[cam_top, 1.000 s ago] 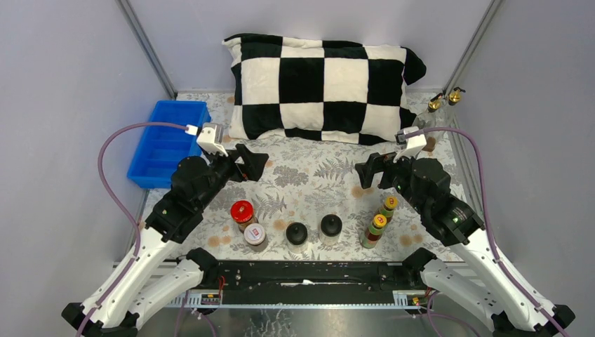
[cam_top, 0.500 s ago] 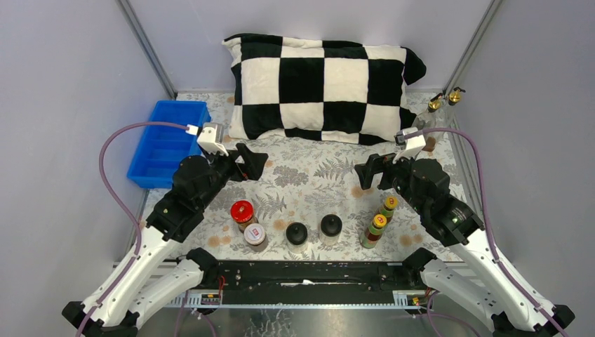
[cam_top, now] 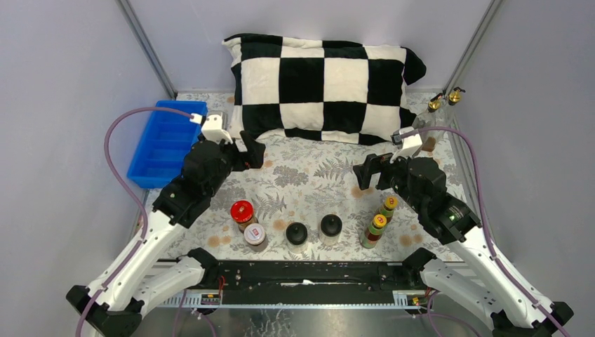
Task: Organize the condiment bottles
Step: Pick up the storage box at the corner of the board, then place the storage box at the center of the board.
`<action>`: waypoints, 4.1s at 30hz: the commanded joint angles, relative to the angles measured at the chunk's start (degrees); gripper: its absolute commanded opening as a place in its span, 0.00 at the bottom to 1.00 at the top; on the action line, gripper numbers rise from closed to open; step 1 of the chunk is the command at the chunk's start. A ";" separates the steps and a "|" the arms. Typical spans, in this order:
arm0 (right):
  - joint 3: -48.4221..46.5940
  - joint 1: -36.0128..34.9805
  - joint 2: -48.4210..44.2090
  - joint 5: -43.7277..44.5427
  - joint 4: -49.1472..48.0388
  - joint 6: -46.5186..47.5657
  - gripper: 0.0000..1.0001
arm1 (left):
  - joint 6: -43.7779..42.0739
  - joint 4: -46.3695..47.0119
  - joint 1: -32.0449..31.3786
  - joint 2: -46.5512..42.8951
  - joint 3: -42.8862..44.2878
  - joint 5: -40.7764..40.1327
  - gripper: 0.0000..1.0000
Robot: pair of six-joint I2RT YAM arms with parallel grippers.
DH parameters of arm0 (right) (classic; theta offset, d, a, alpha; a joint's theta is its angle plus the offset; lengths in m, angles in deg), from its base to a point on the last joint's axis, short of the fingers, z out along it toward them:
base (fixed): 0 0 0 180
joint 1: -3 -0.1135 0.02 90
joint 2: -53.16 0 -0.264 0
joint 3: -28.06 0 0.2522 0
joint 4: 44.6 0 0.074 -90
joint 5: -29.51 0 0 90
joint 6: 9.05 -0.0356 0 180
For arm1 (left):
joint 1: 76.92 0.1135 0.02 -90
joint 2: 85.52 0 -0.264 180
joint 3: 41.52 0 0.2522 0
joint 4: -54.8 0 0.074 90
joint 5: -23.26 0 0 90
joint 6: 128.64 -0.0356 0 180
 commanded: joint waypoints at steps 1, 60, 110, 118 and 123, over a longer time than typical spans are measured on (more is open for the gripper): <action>-0.96 -0.22 0.03 -1.51 -0.97 -0.37 1.00 | -0.46 -2.53 3.66 2.92 4.18 -2.77 0.99; -2.10 -0.22 12.73 -19.13 -5.11 -3.12 1.00 | 35.49 2.47 48.24 58.89 22.14 -10.58 0.99; 1.04 -0.22 13.53 -21.98 -9.40 -4.21 1.00 | 48.73 -11.23 49.36 59.86 13.71 -14.30 0.02; 1.07 -0.22 12.25 -22.40 -9.16 -4.45 1.00 | 32.81 -0.06 46.63 59.97 14.36 -5.34 0.00; 1.22 -0.22 11.55 -22.32 -9.04 -4.61 1.00 | 23.48 9.78 43.80 58.55 12.31 0.60 0.00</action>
